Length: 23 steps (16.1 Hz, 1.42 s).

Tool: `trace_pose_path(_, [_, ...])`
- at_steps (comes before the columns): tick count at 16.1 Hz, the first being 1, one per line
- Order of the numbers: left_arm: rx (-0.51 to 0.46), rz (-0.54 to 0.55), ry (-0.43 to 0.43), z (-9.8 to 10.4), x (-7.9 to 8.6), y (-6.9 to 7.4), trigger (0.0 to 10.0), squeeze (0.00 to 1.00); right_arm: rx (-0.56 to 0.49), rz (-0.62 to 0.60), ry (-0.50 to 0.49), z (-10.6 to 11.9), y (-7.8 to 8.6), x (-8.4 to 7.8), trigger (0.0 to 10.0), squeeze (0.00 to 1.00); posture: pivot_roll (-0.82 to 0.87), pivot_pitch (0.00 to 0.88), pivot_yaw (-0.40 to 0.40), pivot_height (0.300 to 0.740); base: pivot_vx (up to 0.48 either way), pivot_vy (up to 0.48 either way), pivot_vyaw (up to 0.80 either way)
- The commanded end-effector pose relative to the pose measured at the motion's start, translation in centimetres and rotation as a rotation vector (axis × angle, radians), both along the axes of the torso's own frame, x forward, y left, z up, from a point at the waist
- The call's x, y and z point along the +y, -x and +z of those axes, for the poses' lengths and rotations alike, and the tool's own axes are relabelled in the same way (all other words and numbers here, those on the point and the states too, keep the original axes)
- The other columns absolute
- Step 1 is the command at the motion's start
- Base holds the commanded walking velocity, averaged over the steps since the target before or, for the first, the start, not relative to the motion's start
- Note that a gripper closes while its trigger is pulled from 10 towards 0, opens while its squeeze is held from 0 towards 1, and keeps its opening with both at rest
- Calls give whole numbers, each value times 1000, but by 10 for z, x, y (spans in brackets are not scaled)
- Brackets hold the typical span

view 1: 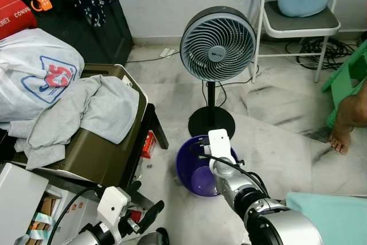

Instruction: Clean up the room

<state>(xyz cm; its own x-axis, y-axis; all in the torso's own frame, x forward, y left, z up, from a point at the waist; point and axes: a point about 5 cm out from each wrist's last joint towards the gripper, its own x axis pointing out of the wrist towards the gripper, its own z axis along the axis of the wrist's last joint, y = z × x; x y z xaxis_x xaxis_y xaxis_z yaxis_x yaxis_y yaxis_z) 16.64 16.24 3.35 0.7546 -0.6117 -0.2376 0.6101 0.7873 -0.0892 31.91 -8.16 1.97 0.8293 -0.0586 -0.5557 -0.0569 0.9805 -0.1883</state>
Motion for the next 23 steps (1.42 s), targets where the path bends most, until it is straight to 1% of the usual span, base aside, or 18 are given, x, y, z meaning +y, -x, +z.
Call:
trace_pose_path(1, [18,8,-30,-1,9,4,10000,0,-24,10,14,4,-2,6,10000,0,196,218,143,740,0,0,0])
trace_pose_path(3, [24,15,-40,-1,12,4,10000,0,-52,-25,9,10,-8,-1,10000,0,200,219,145,740,0,0,0])
trace_pose_path(5, [24,15,-42,-1,12,3,10000,0,-59,-23,8,11,-9,-2,10000,0,198,217,144,740,0,0,0])
trace_pose_path(8, [25,17,-44,-1,11,3,10000,0,-80,-25,-7,16,-12,2,10000,0,199,217,144,740,0,0,0])
trace_pose_path(10, [26,23,-46,-2,12,2,10000,0,-118,-17,-14,23,-17,5,10000,0,201,217,145,740,0,0,0])
trace_pose_path(12, [27,26,-47,-2,12,2,10000,0,-160,16,16,31,-22,8,10000,0,201,218,145,740,0,0,0])
trace_pose_path(14, [28,27,-47,-2,12,1,10000,0,-164,13,1,33,-23,10,10000,0,200,217,146,740,0,0,0])
trace_pose_path(17, [27,28,-50,-2,13,1,10000,0,-155,12,-6,31,-21,11,10000,0,203,217,146,740,0,0,0])
trace_pose_path(18, [28,28,-51,-2,13,1,10000,0,-152,6,-14,30,-21,11,10000,1000,203,217,146,740,0,0,0])
trace_pose_path(23, [33,31,-54,-4,15,0,10000,0,-147,-9,-7,29,-20,7,10000,1000,203,217,146,740,0,0,0])
